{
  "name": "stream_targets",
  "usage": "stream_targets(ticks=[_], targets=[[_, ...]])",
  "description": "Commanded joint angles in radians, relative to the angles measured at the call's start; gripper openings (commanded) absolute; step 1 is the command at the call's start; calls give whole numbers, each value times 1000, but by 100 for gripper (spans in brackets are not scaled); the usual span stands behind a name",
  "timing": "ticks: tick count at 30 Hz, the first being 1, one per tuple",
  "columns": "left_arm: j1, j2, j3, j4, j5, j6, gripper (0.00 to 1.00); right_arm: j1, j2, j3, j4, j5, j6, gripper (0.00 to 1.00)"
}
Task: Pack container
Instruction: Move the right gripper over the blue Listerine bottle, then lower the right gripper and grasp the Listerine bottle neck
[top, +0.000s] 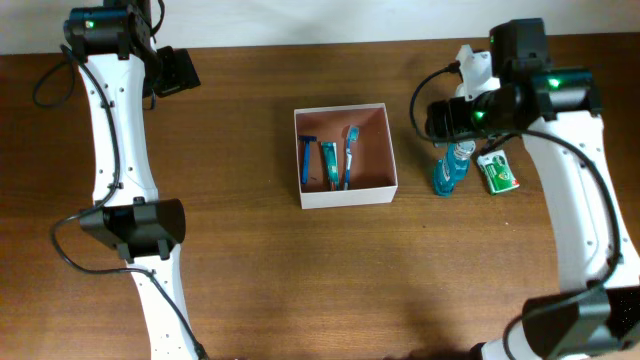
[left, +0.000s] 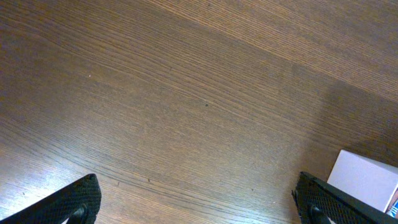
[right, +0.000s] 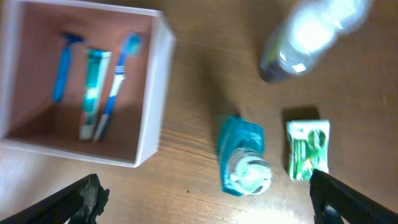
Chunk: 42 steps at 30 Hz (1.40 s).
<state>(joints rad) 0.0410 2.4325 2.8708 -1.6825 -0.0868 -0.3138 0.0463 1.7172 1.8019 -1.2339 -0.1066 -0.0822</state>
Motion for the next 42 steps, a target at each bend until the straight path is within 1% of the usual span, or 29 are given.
stream_targets(ticks=[1, 5, 6, 8, 10, 13, 23, 27, 33, 35, 39, 42], targets=[[5, -11, 14, 2, -8, 5, 99, -26, 7, 15, 2, 100, 174, 98], [5, -11, 14, 2, -8, 5, 99, -55, 21, 15, -1, 100, 188, 99], [5, -11, 14, 2, -8, 5, 99, -60, 26, 14, -5, 96, 188, 100], [5, -11, 14, 2, -8, 5, 99, -66, 41, 14, -20, 71, 188, 95], [5, -11, 14, 2, -8, 5, 99, -66, 56, 14, -39, 36, 188, 92], [5, -11, 14, 2, -8, 5, 99, -66, 79, 14, -63, 21, 194, 92], [5, -11, 14, 2, -8, 5, 99, -66, 163, 5, -67, 21, 196, 92], [5, -11, 14, 2, -8, 5, 99, -66, 189, 3, -71, 21, 196, 88], [5, -11, 14, 2, -8, 5, 100, -66, 223, -5, -77, 21, 196, 87], [5, -11, 14, 2, -8, 5, 99, -66, 228, -6, -76, 21, 196, 85], [5, -11, 14, 2, -8, 5, 99, -66, 233, -6, -80, 21, 213, 77], [5, -11, 14, 2, -8, 5, 99, -66, 237, -18, -75, 22, 219, 76]])
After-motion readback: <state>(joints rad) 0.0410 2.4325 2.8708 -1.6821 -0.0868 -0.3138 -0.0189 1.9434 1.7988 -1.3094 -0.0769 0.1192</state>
